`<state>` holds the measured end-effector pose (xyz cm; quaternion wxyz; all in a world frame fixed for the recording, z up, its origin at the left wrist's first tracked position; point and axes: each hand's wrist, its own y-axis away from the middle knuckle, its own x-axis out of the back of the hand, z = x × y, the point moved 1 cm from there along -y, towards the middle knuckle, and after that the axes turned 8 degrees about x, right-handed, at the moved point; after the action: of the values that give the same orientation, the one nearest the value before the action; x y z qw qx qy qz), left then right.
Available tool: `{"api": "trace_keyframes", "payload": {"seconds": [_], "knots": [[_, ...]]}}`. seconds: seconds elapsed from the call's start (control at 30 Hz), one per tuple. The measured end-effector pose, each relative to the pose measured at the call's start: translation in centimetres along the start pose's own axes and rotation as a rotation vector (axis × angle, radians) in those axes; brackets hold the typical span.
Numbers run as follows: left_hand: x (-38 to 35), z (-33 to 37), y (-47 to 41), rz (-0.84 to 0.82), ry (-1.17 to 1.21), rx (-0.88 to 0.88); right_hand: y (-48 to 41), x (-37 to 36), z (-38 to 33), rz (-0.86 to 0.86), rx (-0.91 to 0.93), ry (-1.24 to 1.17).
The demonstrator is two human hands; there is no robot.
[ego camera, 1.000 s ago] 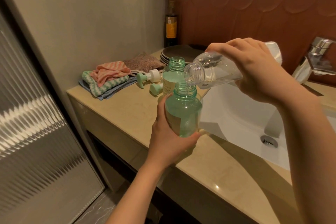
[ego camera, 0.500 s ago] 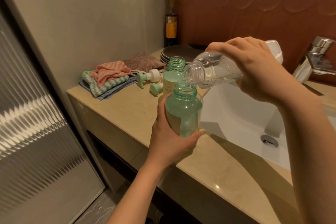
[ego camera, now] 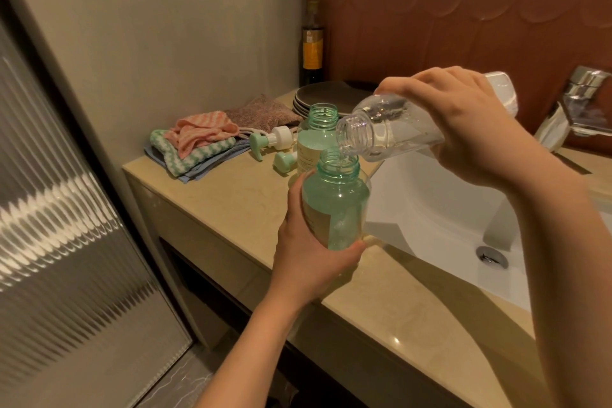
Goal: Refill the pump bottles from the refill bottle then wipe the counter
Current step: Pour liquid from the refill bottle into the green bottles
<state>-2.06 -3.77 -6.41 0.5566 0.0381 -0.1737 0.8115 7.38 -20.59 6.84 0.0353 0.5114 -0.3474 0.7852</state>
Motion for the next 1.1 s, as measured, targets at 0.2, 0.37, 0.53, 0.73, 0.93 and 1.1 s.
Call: {"api": "trace_keyframes", "payload": {"seconds": [0.2, 0.37, 0.53, 0.73, 0.93, 1.1], "knots": [[0.03, 0.18, 0.06, -0.003, -0.009, 0.01, 0.0, -0.01, 0.06, 0.004, 0.0, 0.004], [0.03, 0.23, 0.08, -0.001, -0.014, 0.013, 0.0, 0.04, 0.03, 0.0, -0.001, -0.002], [0.02, 0.29, 0.12, 0.007, -0.016, 0.023, 0.04, 0.17, -0.05, -0.002, -0.003, -0.001], [0.01, 0.27, 0.12, 0.008, -0.027, 0.028, 0.01, 0.2, -0.08, -0.001, -0.001, 0.008], [0.03, 0.24, 0.13, 0.011, -0.022, 0.029, -0.01, 0.24, -0.09, -0.001, 0.003, 0.014], [0.05, 0.33, 0.14, 0.012, -0.031, 0.033, 0.01, 0.25, -0.11, 0.0, 0.005, 0.015]]}}
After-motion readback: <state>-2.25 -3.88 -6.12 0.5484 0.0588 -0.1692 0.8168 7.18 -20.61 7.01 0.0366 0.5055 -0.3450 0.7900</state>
